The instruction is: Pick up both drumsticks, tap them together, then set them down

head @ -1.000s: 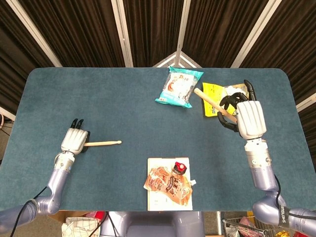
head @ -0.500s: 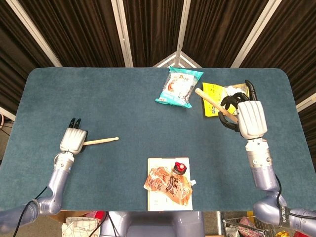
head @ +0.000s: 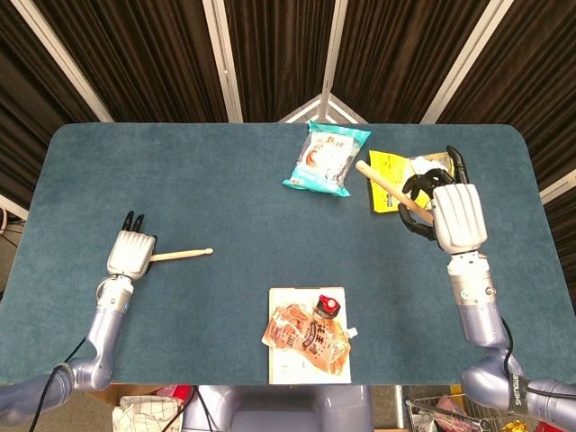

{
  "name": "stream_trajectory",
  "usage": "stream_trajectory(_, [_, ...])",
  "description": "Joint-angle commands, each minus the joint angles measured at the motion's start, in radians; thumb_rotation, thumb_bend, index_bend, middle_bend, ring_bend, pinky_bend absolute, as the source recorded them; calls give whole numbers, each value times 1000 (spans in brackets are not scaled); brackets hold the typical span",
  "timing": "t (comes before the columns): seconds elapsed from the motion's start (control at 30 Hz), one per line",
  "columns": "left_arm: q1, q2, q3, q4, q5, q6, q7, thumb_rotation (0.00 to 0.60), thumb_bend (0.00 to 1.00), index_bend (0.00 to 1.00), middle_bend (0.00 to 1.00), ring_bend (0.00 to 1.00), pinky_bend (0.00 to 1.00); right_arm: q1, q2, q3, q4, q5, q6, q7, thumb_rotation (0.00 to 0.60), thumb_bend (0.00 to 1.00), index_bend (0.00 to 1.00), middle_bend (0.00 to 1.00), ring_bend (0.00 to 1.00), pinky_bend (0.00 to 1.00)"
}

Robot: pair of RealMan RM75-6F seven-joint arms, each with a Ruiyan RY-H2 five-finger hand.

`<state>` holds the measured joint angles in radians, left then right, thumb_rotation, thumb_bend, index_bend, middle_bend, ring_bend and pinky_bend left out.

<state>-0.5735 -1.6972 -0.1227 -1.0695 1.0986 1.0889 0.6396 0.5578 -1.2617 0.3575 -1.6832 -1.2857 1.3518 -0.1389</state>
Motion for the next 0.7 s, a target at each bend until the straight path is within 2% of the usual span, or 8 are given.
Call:
stream_trajectory(0.03, [2,1,2,11,18,10,-16,600,427,647,617,96,0,2,-3,0,2,2,-3,-1,600,502,664,677,390,0])
stream_trajectory(0.27, [6,11,5,35,73,38,-72,600,456,649,617,96,0,6,-6,0,5,4,-8,-5,600,501,664,677,391,0])
stream_trajectory(0.43, [10,43,-1,-4,108,73,-98,600,460,649,617,96,0,9,-10,0,6,6,-9,-9,600,501,664,677,391,0])
stream_trajectory(0.53, [15,76,-7,-54,141,113,-122,600,459,649,619,98,0,11,-12,1,7,4,-7,-15,600,501,663,677,390,0])
stream_trajectory(0.6, [22,122,-15,-122,206,189,-168,600,459,651,622,102,0,14,-16,-3,5,0,-9,-28,600,501,663,677,391,0])
stream_trajectory(0.7, [32,169,-17,-185,268,251,-221,600,459,652,628,105,0,20,-21,-2,7,3,-13,-37,600,501,664,677,391,0])
